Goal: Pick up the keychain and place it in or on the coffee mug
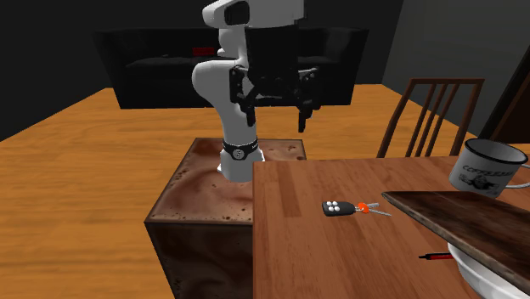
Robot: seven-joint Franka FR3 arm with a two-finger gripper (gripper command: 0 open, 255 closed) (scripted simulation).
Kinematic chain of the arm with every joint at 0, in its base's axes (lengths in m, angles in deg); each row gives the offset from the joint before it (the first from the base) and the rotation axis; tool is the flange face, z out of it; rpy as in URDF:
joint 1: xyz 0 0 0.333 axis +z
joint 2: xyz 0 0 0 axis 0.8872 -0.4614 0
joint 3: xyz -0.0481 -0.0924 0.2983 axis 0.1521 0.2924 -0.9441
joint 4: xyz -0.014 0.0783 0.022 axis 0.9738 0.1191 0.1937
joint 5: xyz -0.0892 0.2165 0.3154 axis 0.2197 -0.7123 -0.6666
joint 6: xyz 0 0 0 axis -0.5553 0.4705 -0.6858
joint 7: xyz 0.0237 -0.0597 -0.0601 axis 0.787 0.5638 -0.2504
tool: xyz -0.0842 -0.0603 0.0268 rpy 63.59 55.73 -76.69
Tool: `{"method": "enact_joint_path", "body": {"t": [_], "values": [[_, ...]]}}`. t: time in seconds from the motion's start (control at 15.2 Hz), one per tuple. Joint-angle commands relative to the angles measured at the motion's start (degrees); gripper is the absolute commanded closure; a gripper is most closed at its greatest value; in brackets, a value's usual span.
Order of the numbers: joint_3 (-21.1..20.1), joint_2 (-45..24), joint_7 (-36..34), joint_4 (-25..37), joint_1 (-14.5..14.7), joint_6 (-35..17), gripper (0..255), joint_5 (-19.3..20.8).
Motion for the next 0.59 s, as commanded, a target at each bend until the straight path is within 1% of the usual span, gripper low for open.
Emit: {"method": "enact_joint_path", "body": {"t": [0.0, 0.26, 0.53], "values": [[-3.3, -2.0, -4.2, -0.7, 0.5, -3.5, 0, -1.5], [-9.6, -8.0, -11.8, -0.7, 0.6, -10.5, 0, -3.2], [-15.9, -15.8, -20.0, 0.9, -0.4, -17.6, 0, -2.8]]}}
